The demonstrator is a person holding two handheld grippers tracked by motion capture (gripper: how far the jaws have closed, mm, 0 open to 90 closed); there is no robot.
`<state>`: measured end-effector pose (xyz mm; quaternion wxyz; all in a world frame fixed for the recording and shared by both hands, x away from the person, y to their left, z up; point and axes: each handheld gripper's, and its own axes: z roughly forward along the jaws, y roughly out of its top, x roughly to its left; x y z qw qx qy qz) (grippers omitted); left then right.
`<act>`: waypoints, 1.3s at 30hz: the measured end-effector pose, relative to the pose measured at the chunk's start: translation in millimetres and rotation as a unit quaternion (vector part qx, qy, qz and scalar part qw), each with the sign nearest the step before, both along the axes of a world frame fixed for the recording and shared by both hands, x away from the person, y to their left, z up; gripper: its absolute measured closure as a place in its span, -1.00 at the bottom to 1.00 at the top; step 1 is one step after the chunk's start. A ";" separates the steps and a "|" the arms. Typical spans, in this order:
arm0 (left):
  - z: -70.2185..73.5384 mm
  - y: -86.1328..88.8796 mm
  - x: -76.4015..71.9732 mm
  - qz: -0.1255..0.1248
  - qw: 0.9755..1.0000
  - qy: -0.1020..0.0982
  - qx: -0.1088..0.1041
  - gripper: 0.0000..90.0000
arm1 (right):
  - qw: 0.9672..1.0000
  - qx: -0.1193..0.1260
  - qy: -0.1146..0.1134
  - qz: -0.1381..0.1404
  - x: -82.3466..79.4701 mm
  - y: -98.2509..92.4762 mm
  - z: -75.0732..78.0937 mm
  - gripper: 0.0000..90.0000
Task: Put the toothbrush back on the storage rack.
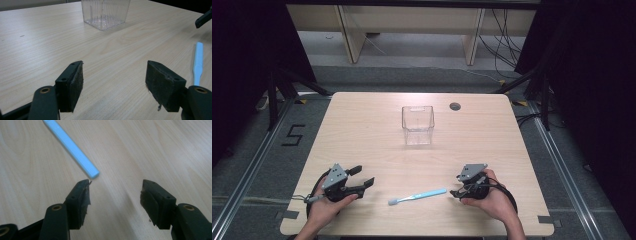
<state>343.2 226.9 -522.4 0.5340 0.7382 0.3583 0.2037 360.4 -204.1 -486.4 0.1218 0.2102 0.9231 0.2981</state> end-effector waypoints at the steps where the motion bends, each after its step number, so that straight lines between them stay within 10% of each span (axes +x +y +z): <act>1: 0.2 0.3 -0.1 -0.001 1.000 0.001 0.001 -0.33 | 1.000 -0.011 -0.002 0.017 0.7 3.1 3.3 -0.04; 11: 0.4 -0.6 -1.1 -0.002 1.000 -0.003 0.007 -0.33 | 0.991 -0.090 0.020 0.094 5.3 24.3 18.2 0.10; 15: 0.2 -1.3 -1.5 -0.002 1.000 -0.007 0.009 -0.33 | 0.982 -0.123 0.031 0.139 11.1 37.8 25.8 0.15; 31: -0.3 -2.0 -1.2 -0.006 1.000 -0.009 0.007 -0.33 | 0.963 -0.192 0.052 0.181 18.6 71.5 32.6 0.20; 32: -0.4 -2.1 -1.0 -0.006 1.000 -0.008 0.006 -0.33 | 0.956 -0.188 0.037 0.220 23.1 77.1 31.1 0.21; 38: -0.3 -2.1 -1.2 -0.006 1.000 -0.009 0.007 -0.33 | 0.951 -0.212 0.053 0.219 20.0 89.4 31.6 0.27; 39: -0.3 -2.1 -1.3 -0.006 1.000 -0.008 0.007 -0.33 | 0.946 -0.216 0.051 0.236 21.9 92.2 31.4 0.29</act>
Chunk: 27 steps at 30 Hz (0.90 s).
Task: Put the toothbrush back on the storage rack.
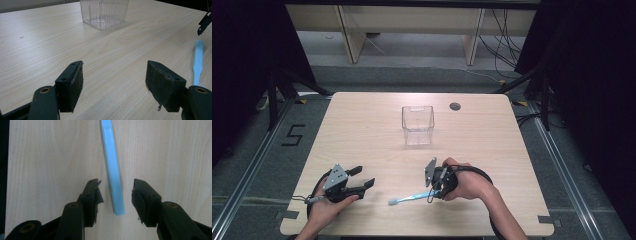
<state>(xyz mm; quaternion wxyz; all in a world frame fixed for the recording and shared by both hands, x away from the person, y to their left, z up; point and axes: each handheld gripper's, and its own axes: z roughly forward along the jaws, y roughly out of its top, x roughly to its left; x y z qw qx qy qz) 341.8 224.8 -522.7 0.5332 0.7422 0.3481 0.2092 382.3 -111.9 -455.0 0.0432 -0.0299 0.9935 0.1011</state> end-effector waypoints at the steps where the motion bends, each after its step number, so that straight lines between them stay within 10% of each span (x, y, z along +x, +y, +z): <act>1: 0.0 0.0 0.0 0.000 1.000 0.000 0.000 -0.33 | 1.000 -0.004 0.000 -0.008 -2.1 1.7 0.6 0.31; 27: 0.0 -0.5 -0.1 -0.001 1.000 0.000 0.002 -0.33 | 0.997 -0.039 0.054 0.043 10.6 35.5 -11.4 0.50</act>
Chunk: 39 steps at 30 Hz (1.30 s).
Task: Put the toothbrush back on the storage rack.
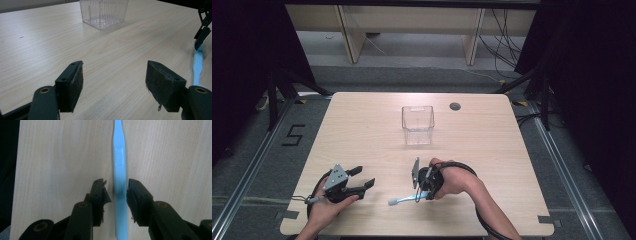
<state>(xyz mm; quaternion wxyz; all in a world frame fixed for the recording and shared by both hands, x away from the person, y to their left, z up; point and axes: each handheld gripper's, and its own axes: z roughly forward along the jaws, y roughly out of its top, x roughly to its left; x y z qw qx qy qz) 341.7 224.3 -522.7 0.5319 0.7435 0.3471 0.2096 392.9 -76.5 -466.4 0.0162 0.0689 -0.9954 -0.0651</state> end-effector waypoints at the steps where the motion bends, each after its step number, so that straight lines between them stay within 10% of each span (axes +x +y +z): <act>1: 0.0 0.1 0.0 0.000 1.000 0.000 -0.001 -0.33 | 1.000 0.003 -0.002 0.007 1.2 0.9 -1.1 0.50; 24: 0.1 0.2 -0.2 0.000 1.000 0.000 0.000 -0.33 | 1.000 -0.020 0.003 0.022 4.9 12.7 -7.8 0.64; 26: 0.0 0.2 -0.1 0.000 1.000 0.000 -0.001 -0.33 | 1.000 0.003 0.015 -0.007 1.8 11.5 -11.6 0.64; 39: 0.2 0.0 -0.7 0.000 1.000 0.000 0.001 -0.33 | 1.000 -0.020 -0.015 -0.004 -1.9 15.8 -10.3 0.71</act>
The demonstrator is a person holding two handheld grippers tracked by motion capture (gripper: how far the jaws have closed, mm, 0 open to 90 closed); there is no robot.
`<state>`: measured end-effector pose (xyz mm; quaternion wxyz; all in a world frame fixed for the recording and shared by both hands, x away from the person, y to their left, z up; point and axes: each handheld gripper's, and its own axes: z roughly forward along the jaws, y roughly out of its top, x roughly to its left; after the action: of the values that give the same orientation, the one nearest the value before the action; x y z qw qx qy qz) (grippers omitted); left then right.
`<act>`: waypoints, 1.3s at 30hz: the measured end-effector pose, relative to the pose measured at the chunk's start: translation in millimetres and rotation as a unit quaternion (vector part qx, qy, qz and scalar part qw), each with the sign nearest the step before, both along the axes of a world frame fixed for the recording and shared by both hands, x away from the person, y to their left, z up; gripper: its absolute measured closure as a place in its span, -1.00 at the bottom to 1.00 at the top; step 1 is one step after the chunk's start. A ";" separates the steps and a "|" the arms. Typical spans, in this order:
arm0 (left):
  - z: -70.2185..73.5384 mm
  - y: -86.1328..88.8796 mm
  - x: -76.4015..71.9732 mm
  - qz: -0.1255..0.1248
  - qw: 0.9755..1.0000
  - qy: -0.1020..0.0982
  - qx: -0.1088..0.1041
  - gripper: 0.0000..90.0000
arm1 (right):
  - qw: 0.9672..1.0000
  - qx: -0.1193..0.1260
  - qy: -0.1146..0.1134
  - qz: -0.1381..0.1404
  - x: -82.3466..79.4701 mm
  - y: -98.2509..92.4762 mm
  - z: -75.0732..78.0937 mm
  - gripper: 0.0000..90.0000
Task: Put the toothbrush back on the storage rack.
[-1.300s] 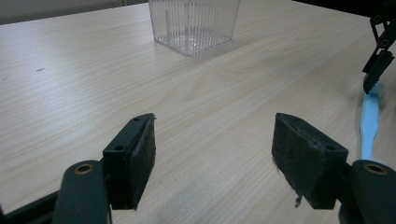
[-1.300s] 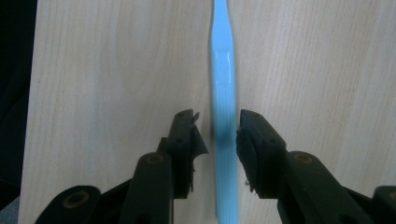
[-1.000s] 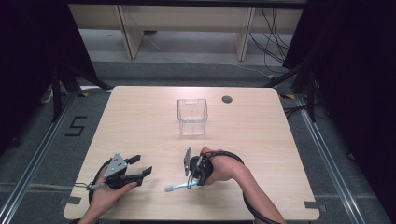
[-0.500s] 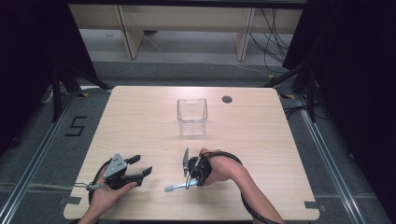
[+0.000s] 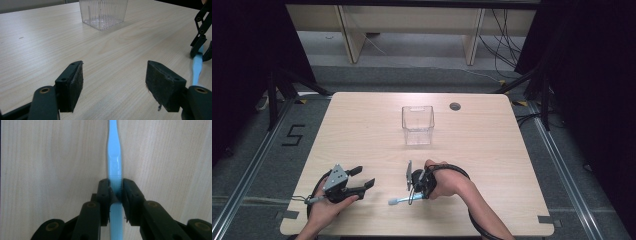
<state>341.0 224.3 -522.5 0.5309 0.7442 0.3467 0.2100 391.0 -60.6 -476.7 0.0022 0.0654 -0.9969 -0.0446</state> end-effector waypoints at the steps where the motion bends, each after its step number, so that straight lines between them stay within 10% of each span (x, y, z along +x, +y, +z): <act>1: 0.1 -0.1 0.1 -0.001 1.000 0.000 0.002 -0.33 | 1.000 0.001 -0.002 0.011 0.5 0.9 0.1 0.73; 39: -0.1 -0.8 0.3 -0.001 1.000 0.001 -0.001 -0.33 | 0.993 0.099 -0.017 -0.061 -0.9 -29.2 23.4 0.75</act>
<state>341.3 223.5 -522.6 0.5315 0.7442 0.3471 0.2080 390.1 -89.8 -453.3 -0.0244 0.0049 -0.9895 -0.1422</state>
